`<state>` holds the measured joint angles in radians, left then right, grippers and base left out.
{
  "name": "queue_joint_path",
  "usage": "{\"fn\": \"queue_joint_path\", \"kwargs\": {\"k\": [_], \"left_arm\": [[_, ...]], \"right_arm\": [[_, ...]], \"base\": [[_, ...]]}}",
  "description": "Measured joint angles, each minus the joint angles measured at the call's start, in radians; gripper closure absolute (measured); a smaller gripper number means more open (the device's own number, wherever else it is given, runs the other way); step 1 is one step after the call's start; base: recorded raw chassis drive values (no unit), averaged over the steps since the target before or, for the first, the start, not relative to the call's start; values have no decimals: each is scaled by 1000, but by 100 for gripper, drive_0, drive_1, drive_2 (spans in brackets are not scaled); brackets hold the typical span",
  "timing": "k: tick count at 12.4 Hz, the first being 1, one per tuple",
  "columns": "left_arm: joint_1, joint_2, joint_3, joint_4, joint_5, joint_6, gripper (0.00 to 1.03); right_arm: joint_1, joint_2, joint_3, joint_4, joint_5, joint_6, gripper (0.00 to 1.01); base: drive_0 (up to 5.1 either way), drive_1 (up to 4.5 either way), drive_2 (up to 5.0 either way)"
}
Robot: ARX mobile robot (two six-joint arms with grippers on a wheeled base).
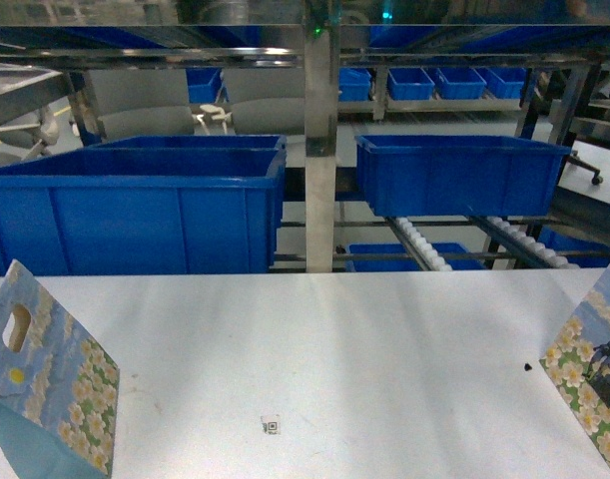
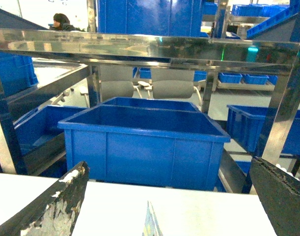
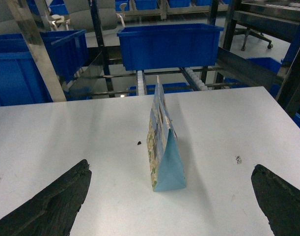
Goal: Move flower gift bag to table near conveyor
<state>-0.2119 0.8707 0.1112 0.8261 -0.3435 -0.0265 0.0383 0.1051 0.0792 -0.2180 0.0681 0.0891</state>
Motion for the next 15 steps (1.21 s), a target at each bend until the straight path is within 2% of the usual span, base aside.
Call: {"fn": "queue_joint_path", "kwargs": {"k": [1,3,4,6,9,12,13,14,15], "left_arm": [[0,-151,-22,-145,16,2,5],[1,-512,-75,-474,45,33,5],[13,-613,-95,-575,53,37,5],[19,-639,-95,-598,60,39,5],[44,-606,-95,-515,81,49,5],[53,-580,-95,-515,90,52,5],[58,-581,-96,-524,105,51,6],[136,-610,-96,-578,243,44,18],[220,-641,-97,-594,314,33,33]], "right_arm": [[0,0,0,0,0,0,3],[0,0,0,0,0,0,3],[0,0,0,0,0,0,3],[0,0,0,0,0,0,3],[0,0,0,0,0,0,3],[0,0,0,0,0,0,3],[-26,-48,-47,126,-45,-24,11],[-40,-100,-65,212,-62,-56,24],[-39,-101,-64,224,-68,-68,39]], "base": [[0,0,0],[0,0,0],[0,0,0],[0,0,0],[0,0,0],[0,0,0],[0,0,0],[0,0,0],[0,0,0]]}}
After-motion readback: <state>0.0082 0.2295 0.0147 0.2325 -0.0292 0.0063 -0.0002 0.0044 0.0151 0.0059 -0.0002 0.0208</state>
